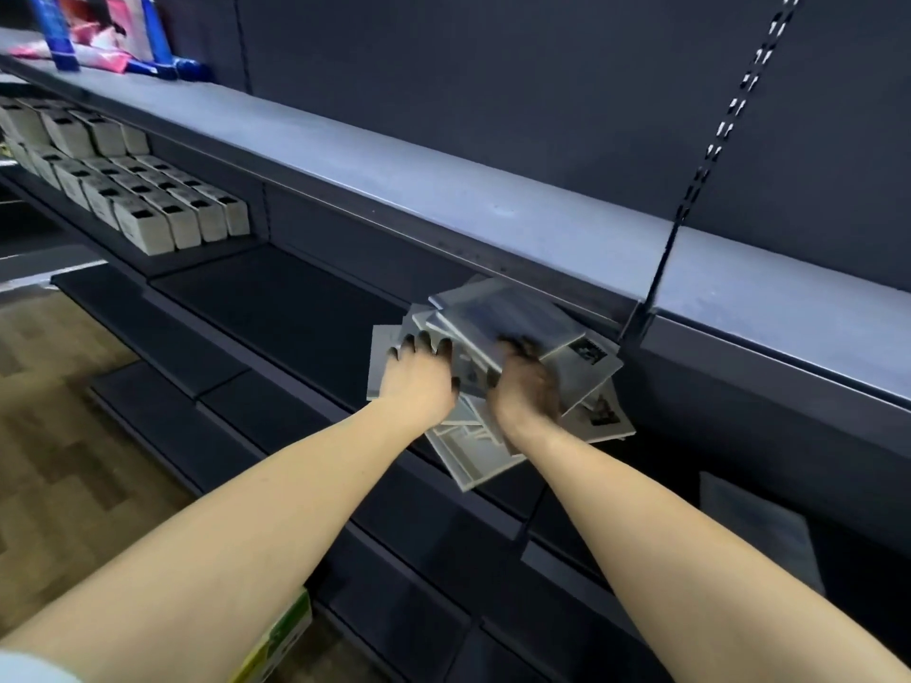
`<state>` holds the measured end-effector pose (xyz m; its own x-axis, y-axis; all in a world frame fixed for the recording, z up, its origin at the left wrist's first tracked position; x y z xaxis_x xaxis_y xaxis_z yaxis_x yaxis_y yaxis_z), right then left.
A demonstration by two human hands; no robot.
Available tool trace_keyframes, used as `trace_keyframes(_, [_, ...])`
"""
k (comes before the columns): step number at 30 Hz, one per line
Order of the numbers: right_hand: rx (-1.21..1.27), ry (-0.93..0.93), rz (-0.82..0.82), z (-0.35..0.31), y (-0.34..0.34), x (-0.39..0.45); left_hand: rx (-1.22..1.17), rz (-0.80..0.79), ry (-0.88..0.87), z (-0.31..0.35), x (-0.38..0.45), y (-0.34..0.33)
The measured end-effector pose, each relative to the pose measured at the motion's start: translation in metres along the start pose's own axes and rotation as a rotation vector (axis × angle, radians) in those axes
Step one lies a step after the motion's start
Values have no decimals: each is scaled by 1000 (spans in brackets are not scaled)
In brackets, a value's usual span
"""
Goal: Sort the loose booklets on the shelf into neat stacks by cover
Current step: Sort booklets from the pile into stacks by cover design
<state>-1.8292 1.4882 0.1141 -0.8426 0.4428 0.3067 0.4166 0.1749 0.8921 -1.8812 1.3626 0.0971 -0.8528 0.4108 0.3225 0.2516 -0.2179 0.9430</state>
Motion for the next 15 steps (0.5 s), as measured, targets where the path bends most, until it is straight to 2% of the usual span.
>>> trace_keyframes(5, [179, -114, 30, 9, -6, -6, -73, 51, -57, -5, 17, 0])
trace_keyframes(11, [138, 58, 132, 1, 1, -37, -26, 127, -241, 5, 20, 8])
trace_keyframes(15, [172, 42, 231, -7, 11, -59, -96, 153, -406, 27, 7, 12])
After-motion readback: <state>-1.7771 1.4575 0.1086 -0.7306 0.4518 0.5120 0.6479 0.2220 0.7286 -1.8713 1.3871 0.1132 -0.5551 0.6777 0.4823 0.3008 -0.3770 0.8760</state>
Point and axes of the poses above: each hand's wrist, its own x-axis towards the middle knuckle, its own y-axis out of the back of the hand, z = x × y, the point moved 6 cm from there along x, towards the middle knuckle, and after that the axes turned 8 degrees about z, right-handed, at the moved point
